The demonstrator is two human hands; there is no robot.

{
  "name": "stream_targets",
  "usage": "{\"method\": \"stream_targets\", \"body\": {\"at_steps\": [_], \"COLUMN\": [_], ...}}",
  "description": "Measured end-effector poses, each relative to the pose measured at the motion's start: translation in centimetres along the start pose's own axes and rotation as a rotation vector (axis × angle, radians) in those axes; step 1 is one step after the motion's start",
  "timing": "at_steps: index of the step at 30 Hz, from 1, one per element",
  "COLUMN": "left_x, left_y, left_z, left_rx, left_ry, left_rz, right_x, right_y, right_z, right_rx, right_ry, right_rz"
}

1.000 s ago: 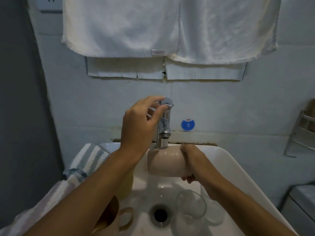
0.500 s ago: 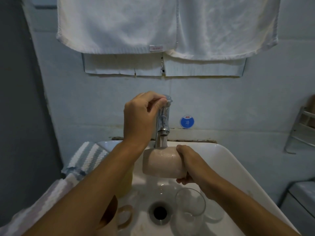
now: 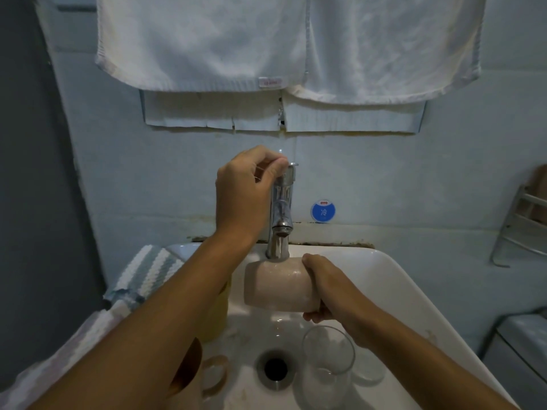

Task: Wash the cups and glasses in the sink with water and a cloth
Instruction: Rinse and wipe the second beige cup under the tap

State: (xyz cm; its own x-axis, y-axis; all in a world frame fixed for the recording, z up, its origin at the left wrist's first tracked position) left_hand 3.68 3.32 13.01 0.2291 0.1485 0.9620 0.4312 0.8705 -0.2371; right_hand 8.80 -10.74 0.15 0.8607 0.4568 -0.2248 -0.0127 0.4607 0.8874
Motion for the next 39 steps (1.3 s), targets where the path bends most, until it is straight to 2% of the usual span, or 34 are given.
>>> {"method": "stream_targets", "body": {"at_steps": [6,9,11,15,17,20,28,29,32,34,37,39], "left_x": [0.0,-0.6,-1.8,-6.3,-8.3,-10.7,-13.3,-13.4,-13.8,-13.9,-13.7,-13.4], "left_y": [0.1,0.0,0.2,1.9,2.6,2.6,1.5,1.4,1.0,0.9,1.0,1.1], "left_z": [-0.1,0.2,0.6,1.0,0.9,0.4,-1.0,-1.0,-1.1,-1.3,-1.4,-1.3], "left_rx": [0.008,-0.008,-0.064,-0.117,-0.111,-0.12,-0.222,-0.252,-0.329,-0.314,-0.328,-0.371], "left_ry": [0.001,0.003,-0.036,-0.096,-0.057,0.075,0.373,0.369,0.357,0.365,0.307,0.25], "left_rz": [-0.003,0.049,0.182,0.621,0.777,0.916,0.898,0.906,0.923,0.913,0.981,1.041], "right_x": [0.3,0.4,0.5,0.6,0.5,0.5,1.5,1.5,1.7,1.6,1.2,1.1], "right_y": [-0.3,-0.5,-0.6,-0.5,-0.4,-0.5,-1.2,-1.2,-0.6,-0.5,0.3,1.3], "right_z": [-0.1,-0.1,0.0,0.2,0.3,0.3,0.4,0.4,0.1,-0.2,-0.6,-0.5], "right_rx": [-0.017,-0.002,0.023,0.025,0.065,0.089,0.236,0.228,0.005,-0.102,0.012,-0.007], "right_ry": [-0.004,-0.01,-0.017,-0.04,-0.054,-0.066,-0.109,-0.104,-0.074,-0.055,-0.049,-0.075], "right_rz": [-0.02,-0.054,-0.075,-0.064,-0.075,-0.088,-0.178,-0.173,-0.086,-0.108,-0.077,-0.074]}}
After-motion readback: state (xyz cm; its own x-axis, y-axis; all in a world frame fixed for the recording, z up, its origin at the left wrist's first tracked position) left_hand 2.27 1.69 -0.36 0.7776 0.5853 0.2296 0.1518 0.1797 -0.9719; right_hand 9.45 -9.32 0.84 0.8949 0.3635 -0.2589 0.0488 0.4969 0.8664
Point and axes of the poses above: each hand's wrist, its own x-axis towards the middle knuckle, its own z-axis out of the back of the hand, y = z × x, the point moved 5 cm from there along x, towards the middle knuckle, and after that the axes turned 13 degrees about -z, right-handed, at the moved point
